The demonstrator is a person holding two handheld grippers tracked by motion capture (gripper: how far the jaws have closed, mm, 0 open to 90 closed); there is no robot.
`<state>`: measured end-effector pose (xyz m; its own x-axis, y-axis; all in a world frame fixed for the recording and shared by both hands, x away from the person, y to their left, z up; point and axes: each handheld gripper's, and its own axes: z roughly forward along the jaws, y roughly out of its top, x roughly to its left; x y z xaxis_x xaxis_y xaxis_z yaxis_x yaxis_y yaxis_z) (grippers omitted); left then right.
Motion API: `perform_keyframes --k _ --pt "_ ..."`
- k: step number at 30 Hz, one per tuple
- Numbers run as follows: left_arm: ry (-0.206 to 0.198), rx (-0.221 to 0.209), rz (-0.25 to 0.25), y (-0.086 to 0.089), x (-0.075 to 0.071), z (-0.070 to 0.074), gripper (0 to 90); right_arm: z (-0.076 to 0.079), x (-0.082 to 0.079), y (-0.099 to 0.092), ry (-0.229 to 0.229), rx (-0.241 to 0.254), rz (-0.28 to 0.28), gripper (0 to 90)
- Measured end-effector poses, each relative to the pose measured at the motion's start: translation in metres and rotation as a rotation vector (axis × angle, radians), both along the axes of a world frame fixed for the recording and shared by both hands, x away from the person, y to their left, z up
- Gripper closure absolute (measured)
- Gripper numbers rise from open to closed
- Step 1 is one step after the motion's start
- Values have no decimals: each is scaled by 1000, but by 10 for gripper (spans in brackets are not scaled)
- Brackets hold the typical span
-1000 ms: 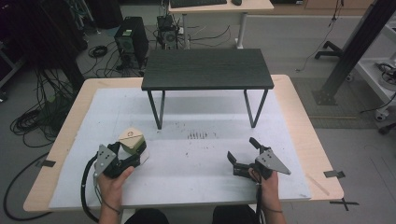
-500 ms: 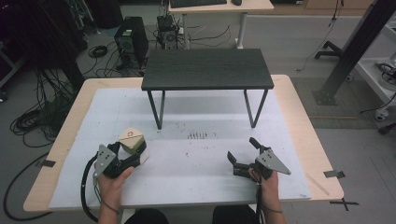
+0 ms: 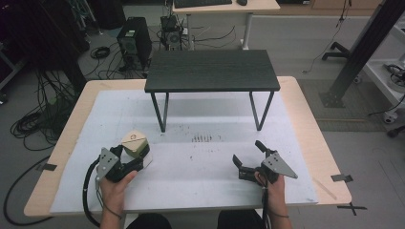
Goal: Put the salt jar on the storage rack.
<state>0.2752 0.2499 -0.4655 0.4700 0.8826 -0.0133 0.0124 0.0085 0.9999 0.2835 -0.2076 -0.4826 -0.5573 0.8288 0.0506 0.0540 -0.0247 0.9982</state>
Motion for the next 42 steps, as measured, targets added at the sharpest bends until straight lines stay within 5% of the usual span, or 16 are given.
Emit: perform_keyframes --k 42 --pt "0 0 1 0 0 0 294 0 0 0 -2 2 -1 0"
